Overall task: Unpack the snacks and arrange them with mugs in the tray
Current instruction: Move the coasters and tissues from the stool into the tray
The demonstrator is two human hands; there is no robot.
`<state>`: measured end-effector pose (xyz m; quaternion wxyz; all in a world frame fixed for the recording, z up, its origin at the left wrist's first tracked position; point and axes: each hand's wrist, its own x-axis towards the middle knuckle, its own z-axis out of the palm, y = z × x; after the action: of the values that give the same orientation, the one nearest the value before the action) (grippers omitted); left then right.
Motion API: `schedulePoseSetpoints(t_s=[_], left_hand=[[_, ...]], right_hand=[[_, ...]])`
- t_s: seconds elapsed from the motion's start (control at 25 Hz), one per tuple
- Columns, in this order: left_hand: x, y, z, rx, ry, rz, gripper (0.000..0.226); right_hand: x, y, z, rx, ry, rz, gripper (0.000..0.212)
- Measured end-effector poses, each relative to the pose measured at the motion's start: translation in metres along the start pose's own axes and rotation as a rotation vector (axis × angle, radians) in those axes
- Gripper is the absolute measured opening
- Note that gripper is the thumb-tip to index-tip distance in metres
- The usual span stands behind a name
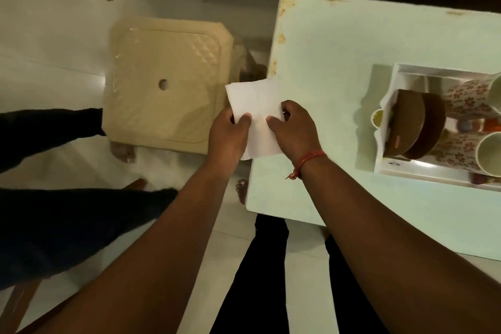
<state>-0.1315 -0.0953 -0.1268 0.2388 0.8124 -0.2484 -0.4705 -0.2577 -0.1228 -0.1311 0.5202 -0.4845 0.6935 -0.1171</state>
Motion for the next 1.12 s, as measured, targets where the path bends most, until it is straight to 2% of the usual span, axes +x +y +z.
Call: schedulePoseSetpoints(t_s=[0.16,0.24,0.32,0.52,0.64,0.72,0.8,1.0,1.12], left_hand=[[-0.038,0.021,0.070,0.112,-0.046,0.031,0.012],[-0.059,0.033,0.109,0.147,-0.056,0.085,0.013],[-0.079,0.044,0.145,0.169,-0.079,0.134,0.017],[-0.114,0.071,0.213,0.134,-0.137,0.169,0.019],[-0.132,0.086,0.246,0.027,-0.198,0.116,0.014],[-0.140,0.095,0.260,-0.069,-0.194,0.051,0.024],[-0.145,0.103,0.271,-0.066,-0.170,0.076,0.025],[-0.139,0.112,0.285,0.077,-0.087,0.189,0.026],[-0.129,0.119,0.286,0.223,-0.061,0.304,0.028]], right_hand=[[-0.016,0.040,-0.062,-0.056,0.131,-0.044,0.008],[-0.025,0.060,-0.095,-0.065,0.181,-0.063,0.024],[-0.035,0.078,-0.127,-0.074,0.224,-0.105,0.029],[-0.050,0.110,-0.189,-0.114,0.267,-0.187,0.032],[-0.053,0.132,-0.218,-0.176,0.263,-0.248,0.036],[-0.052,0.142,-0.230,-0.236,0.247,-0.298,0.037],[-0.051,0.151,-0.237,-0.306,0.223,-0.341,0.038],[-0.057,0.164,-0.236,-0.426,0.311,-0.327,0.054],[-0.054,0.163,-0.229,-0.407,0.375,-0.247,0.044]])
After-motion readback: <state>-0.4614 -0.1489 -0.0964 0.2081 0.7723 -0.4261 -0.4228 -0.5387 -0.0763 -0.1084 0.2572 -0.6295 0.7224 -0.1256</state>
